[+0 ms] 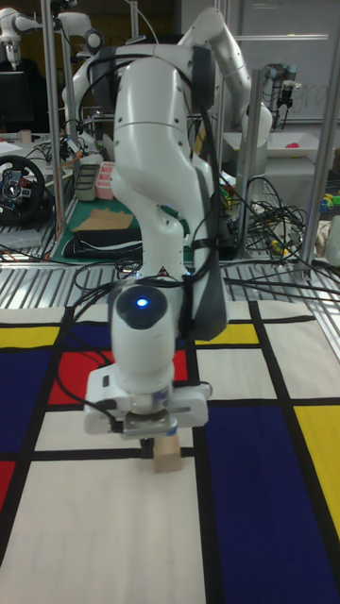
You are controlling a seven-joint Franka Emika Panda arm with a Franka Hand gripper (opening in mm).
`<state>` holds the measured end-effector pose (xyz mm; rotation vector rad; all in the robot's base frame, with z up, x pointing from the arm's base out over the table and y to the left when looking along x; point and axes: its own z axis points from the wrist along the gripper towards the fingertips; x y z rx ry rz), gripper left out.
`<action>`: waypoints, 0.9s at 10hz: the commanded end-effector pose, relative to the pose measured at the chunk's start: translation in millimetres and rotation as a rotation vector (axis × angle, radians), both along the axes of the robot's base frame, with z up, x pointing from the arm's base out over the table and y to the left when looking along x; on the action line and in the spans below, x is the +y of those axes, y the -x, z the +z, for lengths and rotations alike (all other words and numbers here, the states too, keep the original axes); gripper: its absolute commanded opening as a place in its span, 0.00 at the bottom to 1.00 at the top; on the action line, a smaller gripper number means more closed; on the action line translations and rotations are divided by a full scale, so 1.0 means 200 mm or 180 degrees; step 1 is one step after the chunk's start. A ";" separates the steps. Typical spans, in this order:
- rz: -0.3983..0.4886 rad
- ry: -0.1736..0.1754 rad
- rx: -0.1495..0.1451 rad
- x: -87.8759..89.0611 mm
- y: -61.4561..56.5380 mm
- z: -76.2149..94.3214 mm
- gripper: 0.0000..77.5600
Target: Use the gripper to push the small block from left to right
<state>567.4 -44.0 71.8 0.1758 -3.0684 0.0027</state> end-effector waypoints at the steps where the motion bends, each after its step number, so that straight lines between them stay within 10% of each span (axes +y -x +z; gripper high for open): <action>1: -0.0021 0.0103 0.0097 0.29 0.07 0.01 0.00; 9: -0.0060 0.0110 0.0172 0.46 0.15 -0.02 0.00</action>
